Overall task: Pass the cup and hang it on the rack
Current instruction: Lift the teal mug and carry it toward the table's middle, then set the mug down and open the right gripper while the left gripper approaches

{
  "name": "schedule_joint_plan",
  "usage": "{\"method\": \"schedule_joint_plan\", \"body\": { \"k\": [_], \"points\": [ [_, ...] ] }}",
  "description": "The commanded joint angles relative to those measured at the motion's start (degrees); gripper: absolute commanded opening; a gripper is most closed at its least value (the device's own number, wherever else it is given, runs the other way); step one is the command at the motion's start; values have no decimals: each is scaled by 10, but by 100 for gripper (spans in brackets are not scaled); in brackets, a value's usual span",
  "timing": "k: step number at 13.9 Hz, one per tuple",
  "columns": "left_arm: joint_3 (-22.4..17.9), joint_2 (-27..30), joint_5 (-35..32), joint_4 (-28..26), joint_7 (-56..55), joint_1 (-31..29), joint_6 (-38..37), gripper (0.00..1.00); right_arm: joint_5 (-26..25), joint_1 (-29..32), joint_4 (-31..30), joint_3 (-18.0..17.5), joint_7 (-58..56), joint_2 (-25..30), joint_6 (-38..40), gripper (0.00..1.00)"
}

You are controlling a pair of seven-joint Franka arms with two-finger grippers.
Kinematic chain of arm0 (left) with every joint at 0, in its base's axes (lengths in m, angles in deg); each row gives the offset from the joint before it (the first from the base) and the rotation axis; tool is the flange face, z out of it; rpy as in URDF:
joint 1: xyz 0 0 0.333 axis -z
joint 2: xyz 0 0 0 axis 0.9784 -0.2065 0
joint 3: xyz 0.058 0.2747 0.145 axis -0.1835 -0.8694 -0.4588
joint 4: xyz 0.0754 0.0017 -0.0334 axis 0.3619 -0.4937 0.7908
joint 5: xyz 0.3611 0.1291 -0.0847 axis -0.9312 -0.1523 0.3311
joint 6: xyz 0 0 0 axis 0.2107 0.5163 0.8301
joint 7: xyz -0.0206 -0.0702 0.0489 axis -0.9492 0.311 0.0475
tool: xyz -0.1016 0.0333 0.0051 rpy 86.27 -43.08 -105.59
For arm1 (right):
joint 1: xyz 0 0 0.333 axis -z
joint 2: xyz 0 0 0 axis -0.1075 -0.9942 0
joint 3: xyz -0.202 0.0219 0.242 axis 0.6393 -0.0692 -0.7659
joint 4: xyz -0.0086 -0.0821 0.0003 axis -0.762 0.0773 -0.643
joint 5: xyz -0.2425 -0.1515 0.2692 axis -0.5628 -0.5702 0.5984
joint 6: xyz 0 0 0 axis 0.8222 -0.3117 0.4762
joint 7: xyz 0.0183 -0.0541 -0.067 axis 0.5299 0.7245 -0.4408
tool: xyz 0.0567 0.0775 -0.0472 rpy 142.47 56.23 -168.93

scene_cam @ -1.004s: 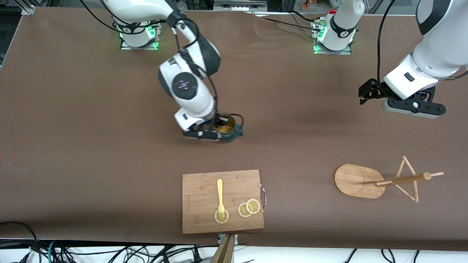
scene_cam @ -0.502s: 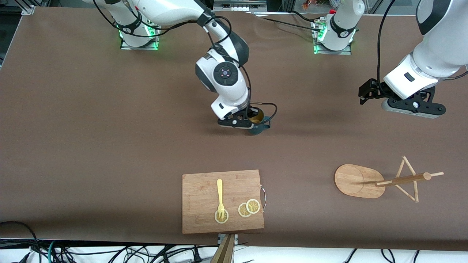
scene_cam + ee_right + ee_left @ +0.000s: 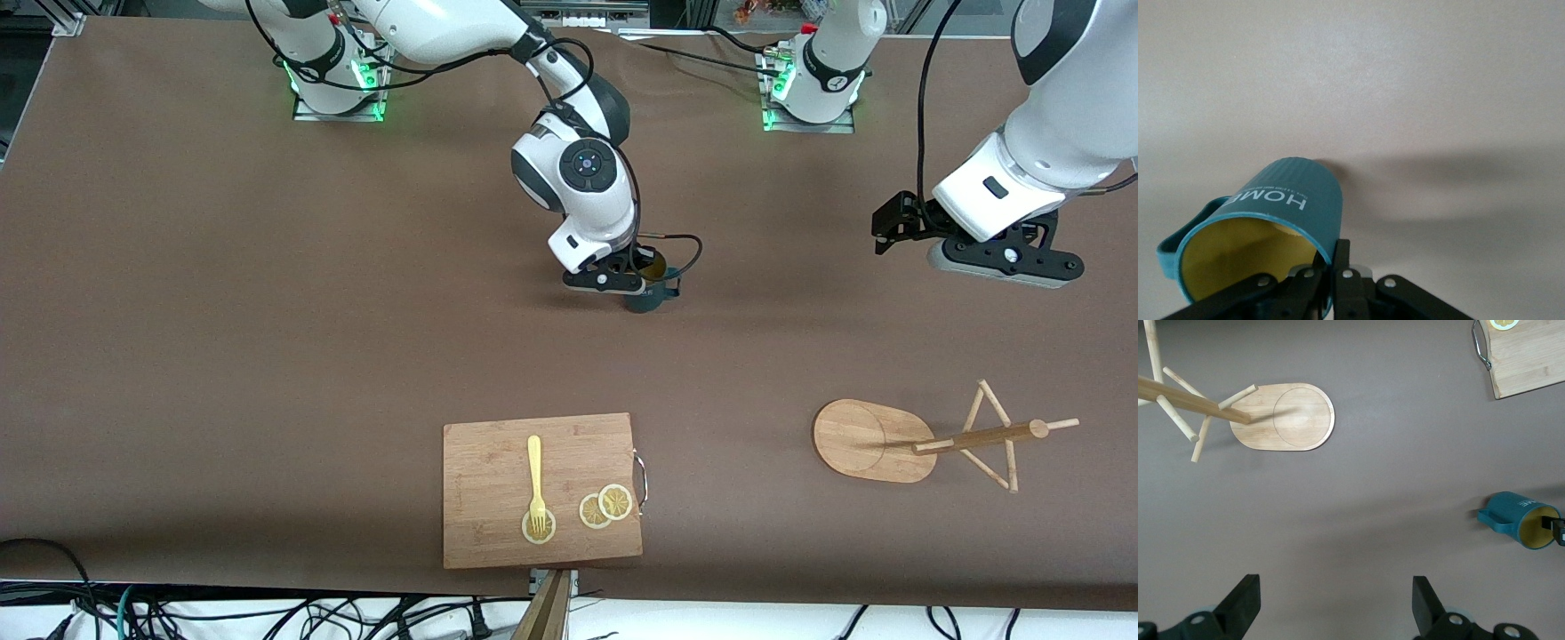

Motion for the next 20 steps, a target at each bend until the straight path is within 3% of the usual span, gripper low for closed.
{"method": "schedule_joint_plan", "body": {
  "k": [1, 2, 3, 9, 20],
  "points": [
    [0, -2, 13, 12, -3, -2, -13, 100, 9, -12, 21, 5, 7, -16, -3, 13],
    [0, -2, 13, 12, -3, -2, -13, 100, 9, -12, 21, 6, 7, -16, -2, 42],
    [0, -2, 13, 12, -3, -2, -13, 100, 7, -11, 22, 6, 0, -14, -1, 99],
    [0, -2, 13, 12, -3, -2, -13, 100, 9, 12, 113, 10, -6, -5, 117, 100],
    [1, -11, 30, 13, 5, 9, -7, 100, 8, 190, 117, 12, -302, 121, 318, 100]
  ]
}}
